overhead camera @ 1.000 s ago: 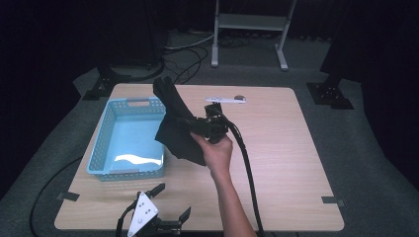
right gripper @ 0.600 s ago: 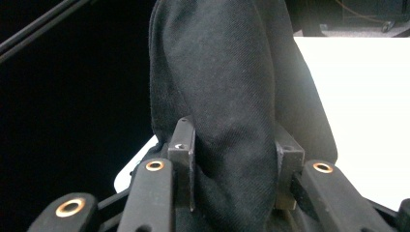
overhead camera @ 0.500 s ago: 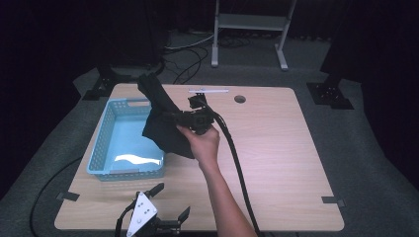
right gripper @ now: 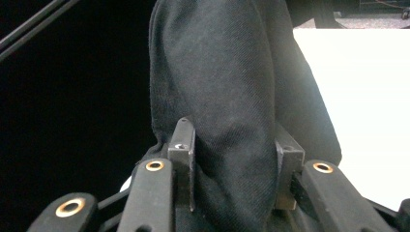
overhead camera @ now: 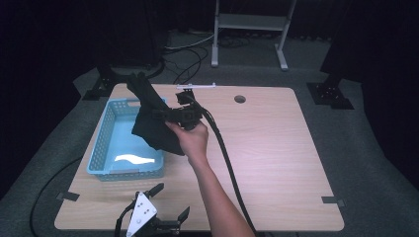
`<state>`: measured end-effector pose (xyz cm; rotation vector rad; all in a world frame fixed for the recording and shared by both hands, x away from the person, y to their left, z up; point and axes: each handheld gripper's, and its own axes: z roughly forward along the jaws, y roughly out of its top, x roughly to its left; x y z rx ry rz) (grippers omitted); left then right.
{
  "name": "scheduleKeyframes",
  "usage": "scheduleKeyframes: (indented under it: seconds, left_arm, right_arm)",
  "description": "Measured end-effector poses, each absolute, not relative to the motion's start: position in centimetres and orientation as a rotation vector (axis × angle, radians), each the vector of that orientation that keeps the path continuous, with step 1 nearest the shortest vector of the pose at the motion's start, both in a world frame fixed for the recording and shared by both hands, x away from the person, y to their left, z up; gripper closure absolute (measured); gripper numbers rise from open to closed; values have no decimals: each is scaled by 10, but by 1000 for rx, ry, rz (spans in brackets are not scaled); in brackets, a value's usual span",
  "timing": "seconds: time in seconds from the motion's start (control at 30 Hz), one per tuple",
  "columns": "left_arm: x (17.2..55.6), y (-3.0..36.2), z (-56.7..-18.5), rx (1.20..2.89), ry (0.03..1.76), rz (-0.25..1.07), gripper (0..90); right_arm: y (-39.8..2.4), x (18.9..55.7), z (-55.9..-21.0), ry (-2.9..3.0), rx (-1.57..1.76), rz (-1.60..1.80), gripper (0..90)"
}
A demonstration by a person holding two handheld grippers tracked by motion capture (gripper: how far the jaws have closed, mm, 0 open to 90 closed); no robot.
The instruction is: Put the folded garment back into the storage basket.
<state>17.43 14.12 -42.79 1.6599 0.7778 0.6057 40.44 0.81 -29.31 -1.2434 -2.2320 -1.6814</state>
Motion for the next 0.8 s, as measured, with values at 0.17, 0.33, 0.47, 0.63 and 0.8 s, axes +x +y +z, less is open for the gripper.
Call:
scheduleKeyframes:
  seconds: [0.17, 0.33, 0.47, 0.63, 0.8]
  left_arm:
    - [175, 142, -428, 1659, 780, 602, 0]
    - [174, 142, -428, 1659, 777, 604, 0]
    - [175, 143, -427, 1656, 779, 609, 0]
    - [175, 145, -428, 1647, 793, 605, 0]
    - [176, 146, -428, 1644, 799, 609, 0]
  right_arm:
    - [17, 407, -292, -2258, -1234, -1661, 628]
    - [24, 408, -290, -2261, -1222, -1661, 628]
    - [29, 410, -288, -2255, -1213, -1657, 628]
    - [36, 411, -286, -2271, -1200, -1644, 628]
    - [43, 412, -285, -2275, -1194, -1634, 628]
